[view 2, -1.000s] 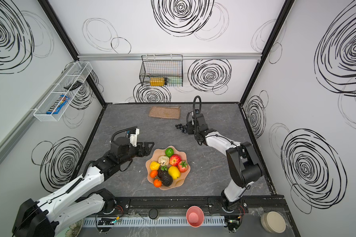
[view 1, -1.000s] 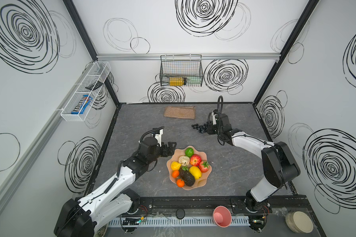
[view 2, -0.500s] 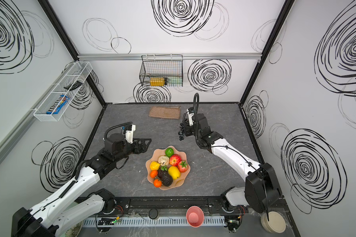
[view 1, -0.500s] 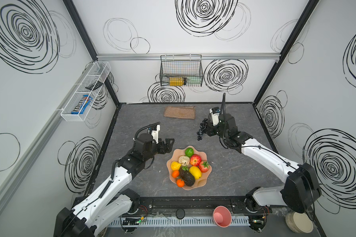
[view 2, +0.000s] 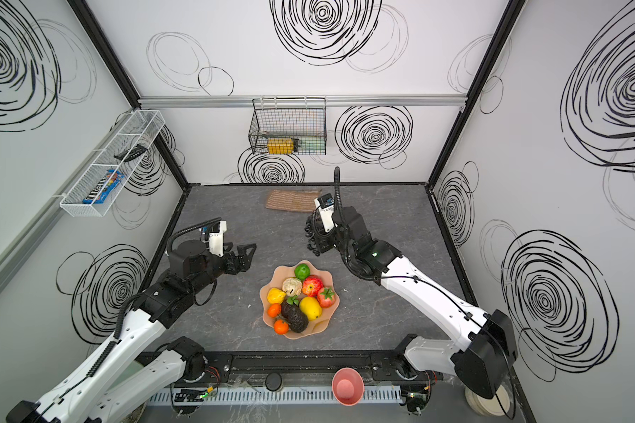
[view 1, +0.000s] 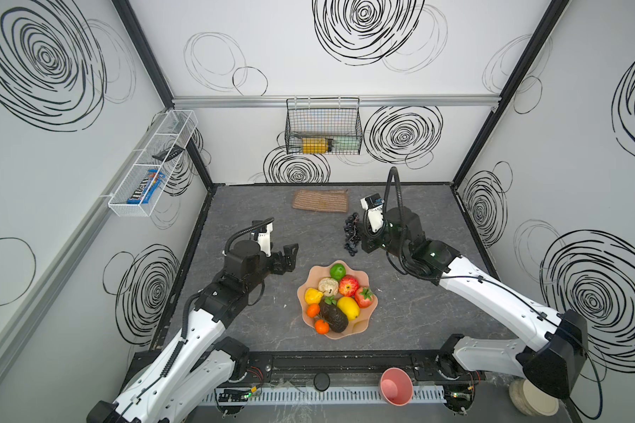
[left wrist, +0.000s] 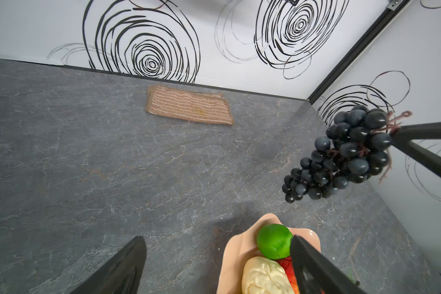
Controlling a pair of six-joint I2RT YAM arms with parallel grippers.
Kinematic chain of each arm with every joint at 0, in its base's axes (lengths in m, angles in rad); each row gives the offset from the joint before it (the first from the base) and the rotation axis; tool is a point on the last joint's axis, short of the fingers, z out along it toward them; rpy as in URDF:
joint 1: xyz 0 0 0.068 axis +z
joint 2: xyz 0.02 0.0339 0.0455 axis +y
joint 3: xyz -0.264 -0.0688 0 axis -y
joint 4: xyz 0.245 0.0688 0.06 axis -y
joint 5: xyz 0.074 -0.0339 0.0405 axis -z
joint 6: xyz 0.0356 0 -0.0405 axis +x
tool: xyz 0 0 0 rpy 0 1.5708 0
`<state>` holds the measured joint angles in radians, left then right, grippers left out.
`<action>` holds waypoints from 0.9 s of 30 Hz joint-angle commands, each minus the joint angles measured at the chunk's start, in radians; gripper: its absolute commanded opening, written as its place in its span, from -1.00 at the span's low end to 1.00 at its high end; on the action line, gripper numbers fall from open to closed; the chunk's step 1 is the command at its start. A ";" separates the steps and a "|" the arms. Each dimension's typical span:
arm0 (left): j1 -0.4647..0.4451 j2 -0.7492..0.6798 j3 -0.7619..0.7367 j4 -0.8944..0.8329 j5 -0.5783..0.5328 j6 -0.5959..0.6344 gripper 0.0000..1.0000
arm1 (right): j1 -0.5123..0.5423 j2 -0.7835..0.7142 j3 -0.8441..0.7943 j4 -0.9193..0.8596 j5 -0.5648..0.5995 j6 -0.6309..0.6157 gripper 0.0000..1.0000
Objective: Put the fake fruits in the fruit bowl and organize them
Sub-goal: 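Lift the grapes with the right gripper, then carry the grapes over the bowl and lower them with the right gripper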
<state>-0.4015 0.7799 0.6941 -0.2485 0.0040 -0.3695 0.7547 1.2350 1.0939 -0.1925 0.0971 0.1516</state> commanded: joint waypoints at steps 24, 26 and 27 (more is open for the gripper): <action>0.035 -0.021 0.019 -0.033 -0.105 -0.003 0.86 | 0.291 0.025 0.043 0.001 -0.114 0.092 -1.00; 0.036 -0.021 0.019 -0.035 -0.111 -0.005 0.87 | 0.307 0.040 0.038 0.008 -0.122 0.101 -1.00; 0.036 -0.021 0.019 -0.035 -0.113 -0.005 0.87 | 0.315 0.047 0.036 0.010 -0.124 0.105 -1.00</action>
<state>-0.3725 0.7700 0.6941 -0.2958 -0.0788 -0.3698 1.0492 1.2659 1.1301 -0.2199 -0.0048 0.2356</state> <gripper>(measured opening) 0.935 0.051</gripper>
